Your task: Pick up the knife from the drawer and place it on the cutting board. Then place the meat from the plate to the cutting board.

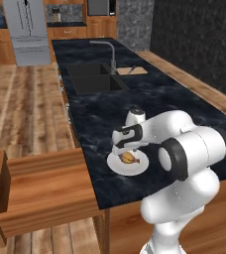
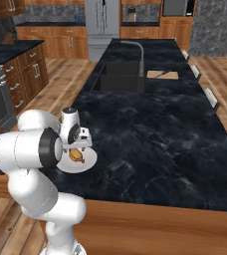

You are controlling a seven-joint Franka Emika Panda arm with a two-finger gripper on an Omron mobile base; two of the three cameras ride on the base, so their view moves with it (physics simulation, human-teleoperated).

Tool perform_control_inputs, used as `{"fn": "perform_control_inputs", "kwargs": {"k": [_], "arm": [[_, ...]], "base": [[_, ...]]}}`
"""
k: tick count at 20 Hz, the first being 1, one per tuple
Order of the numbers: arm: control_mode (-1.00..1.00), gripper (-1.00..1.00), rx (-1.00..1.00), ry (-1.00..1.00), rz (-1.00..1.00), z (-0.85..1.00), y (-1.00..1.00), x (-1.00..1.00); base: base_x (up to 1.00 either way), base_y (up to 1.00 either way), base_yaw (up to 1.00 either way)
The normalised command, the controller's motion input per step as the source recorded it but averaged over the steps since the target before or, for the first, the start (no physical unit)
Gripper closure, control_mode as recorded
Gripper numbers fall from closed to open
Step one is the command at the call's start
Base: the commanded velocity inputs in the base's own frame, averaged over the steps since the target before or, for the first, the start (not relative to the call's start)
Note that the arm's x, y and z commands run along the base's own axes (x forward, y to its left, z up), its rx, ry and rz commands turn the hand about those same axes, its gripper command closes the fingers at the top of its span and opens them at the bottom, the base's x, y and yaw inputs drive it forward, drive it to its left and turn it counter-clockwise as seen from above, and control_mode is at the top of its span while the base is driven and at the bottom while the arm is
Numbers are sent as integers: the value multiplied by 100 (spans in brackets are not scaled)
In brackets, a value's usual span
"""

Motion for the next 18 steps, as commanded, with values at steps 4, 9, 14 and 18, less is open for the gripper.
{"fn": "perform_control_inputs", "kwargs": {"k": [4,9,14,18], "arm": [[-100,-100,0,0,0,-25,1,1],[-100,-100,0,0,0,-27,1,8],[-100,-100,-1,0,0,-22,0,27],[-100,100,-1,0,0,-27,9,30]], "base": [[0,0,0],[0,0,0],[0,0,0],[0,0,0]]}}
